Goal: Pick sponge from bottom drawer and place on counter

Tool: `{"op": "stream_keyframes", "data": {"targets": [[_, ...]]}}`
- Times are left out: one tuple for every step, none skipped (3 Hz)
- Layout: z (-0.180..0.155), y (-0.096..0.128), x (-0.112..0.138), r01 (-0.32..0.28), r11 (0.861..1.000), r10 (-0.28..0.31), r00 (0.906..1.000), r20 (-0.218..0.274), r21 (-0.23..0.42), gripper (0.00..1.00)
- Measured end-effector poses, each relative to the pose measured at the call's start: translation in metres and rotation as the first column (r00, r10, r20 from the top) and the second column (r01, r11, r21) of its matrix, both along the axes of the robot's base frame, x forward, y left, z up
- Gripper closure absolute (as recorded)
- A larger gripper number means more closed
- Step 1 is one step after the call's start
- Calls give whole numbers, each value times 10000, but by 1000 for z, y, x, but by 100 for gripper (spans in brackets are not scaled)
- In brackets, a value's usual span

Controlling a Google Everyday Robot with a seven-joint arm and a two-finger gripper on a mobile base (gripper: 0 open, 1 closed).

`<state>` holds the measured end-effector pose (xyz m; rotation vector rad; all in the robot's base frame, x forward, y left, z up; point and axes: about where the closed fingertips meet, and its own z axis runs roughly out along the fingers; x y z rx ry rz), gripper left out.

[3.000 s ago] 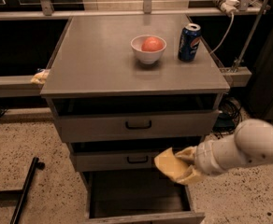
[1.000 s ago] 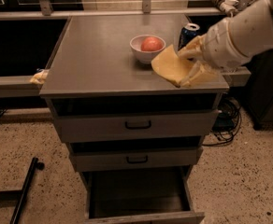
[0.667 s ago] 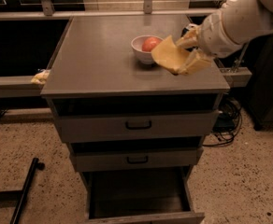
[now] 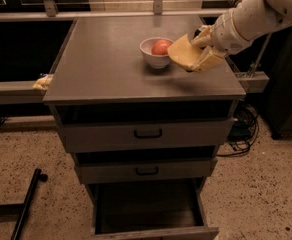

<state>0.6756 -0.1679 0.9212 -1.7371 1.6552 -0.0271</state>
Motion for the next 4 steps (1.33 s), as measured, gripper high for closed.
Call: {"op": "stream_keyframes", "data": {"targets": [[-16,-12,17,328,9994,-327,9991,-261,53,100],[-16,-13,17,342,9994,-341,9991,-263,59,82],[-16,-13,17,342,9994,-341,9991,-263,59,58],[-16,-13,17,341,9994,-340,9991,-264,59,35]]}}
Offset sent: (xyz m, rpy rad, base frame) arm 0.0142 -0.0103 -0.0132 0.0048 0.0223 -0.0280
